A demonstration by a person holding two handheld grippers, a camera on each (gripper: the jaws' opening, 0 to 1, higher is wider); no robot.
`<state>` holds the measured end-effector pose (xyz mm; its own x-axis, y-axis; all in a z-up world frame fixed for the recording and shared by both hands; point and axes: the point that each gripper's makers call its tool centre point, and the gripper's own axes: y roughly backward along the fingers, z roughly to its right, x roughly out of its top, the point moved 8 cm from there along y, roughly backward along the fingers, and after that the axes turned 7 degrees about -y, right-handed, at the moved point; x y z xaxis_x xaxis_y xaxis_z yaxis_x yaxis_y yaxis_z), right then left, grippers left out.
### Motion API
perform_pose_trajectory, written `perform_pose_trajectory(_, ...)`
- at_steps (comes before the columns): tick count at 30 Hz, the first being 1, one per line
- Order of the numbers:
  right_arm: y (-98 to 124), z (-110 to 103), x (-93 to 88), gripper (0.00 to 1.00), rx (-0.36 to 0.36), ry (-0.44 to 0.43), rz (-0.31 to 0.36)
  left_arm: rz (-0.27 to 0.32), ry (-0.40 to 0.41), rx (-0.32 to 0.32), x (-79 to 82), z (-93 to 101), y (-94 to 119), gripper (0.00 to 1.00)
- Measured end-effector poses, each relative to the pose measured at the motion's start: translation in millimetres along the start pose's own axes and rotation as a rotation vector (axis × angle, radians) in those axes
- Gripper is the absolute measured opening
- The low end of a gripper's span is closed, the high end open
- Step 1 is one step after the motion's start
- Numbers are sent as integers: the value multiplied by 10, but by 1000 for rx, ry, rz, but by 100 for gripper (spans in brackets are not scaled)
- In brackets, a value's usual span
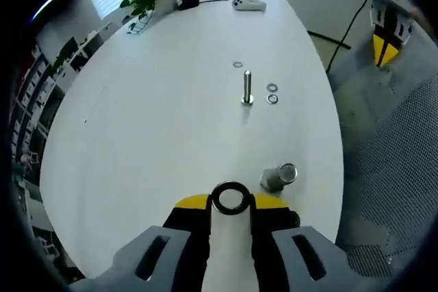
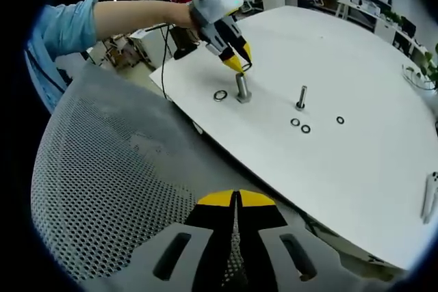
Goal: Place the washer onto the threaded stud by aligning its center hole with the stud, sliding it down to the base, and recovering from edge contact or off-axis alignment until the washer reaches the visible bottom stop.
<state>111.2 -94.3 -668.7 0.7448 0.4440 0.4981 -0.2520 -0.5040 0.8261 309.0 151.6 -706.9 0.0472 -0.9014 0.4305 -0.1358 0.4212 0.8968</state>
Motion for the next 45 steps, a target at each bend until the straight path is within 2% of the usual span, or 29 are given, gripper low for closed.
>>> perform_pose_trajectory(1,-1,1,1,4,0,0,0,10,7,6,25,4,33,19)
perform_pose_trajectory(3,1,1,0,4,-1,-3,2,15,4,-23,77,51,112,19)
perform_pose_trajectory(8,3,0,1,4,-2,0,6,-3,-57,-36,214,158,254,20)
perform_pose_trajectory(14,7,-2,0,4,-4,-3,12,-12,-85,-56,356,280,289,20)
perform_pose_trajectory(18,12,-3,1,4,-3,-4,15,-37,-102,-67,389,331,217,20)
perform_pose_trajectory(29,17,-7,-4,4,-1,-6,23,-129,-138,-78,359,348,-23,20)
perform_pose_trajectory(33,20,-9,-5,4,1,-8,25,-143,-138,-90,385,340,-74,20)
perform_pose_trajectory(36,20,-7,-3,4,3,-8,25,-182,-157,-104,391,348,-155,20)
perform_pose_trajectory(37,20,-7,-3,4,4,-9,26,-204,-176,-112,381,362,-194,19)
perform_pose_trajectory(41,22,-10,-5,4,6,-9,27,-216,-201,-119,369,386,-392,18)
perform_pose_trajectory(42,22,-10,-4,4,6,-11,27,-192,-180,-131,401,389,-418,11)
perform_pose_trajectory(43,22,-10,-6,4,7,-11,27,-198,-140,-140,397,380,-496,11)
perform_pose_trajectory(45,22,-9,-6,4,7,-12,27,-220,-177,-148,365,375,-541,12)
